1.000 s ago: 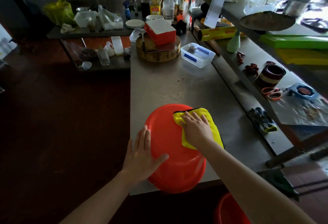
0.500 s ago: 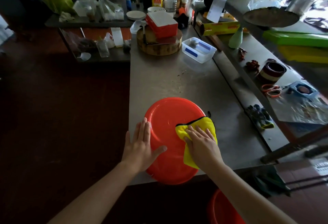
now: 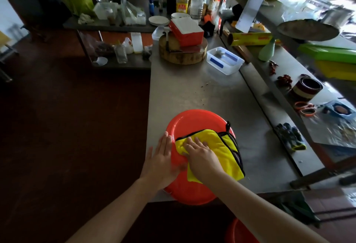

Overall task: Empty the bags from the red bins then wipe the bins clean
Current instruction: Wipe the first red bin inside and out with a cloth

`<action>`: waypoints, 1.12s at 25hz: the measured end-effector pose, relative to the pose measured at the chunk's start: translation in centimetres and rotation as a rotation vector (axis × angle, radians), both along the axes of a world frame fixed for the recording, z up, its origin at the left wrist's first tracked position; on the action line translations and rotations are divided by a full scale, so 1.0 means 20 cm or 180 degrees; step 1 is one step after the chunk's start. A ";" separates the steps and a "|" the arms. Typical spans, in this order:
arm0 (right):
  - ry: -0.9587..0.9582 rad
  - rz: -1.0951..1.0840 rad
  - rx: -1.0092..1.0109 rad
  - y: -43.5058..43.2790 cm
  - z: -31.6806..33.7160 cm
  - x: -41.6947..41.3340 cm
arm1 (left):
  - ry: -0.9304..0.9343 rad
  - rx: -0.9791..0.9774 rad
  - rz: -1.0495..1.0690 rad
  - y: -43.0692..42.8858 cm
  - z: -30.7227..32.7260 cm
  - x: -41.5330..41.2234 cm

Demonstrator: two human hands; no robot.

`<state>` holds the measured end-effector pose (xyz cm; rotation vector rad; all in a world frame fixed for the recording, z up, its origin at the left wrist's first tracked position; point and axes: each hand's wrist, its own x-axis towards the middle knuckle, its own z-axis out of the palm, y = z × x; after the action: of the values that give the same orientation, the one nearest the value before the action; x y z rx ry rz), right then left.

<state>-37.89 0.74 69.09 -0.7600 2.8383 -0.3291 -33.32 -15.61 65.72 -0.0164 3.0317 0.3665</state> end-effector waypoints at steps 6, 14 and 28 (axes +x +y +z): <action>0.0087 0.0244 0.0267 -0.12 0.02 -0.20 | 0.0069 0.0153 0.0069 0.00 -0.01 0.00; 0.0102 -0.0123 0.0266 -0.14 0.03 -0.46 | -0.0098 0.0157 0.0043 0.01 0.02 0.00; 0.0191 -0.1130 0.0333 0.12 0.05 -0.41 | -0.0200 0.0161 0.0069 0.02 0.03 0.01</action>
<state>-46.19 3.18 70.16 -0.2469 3.0124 -0.2059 -33.20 -15.17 66.40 -0.0562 2.9615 0.4356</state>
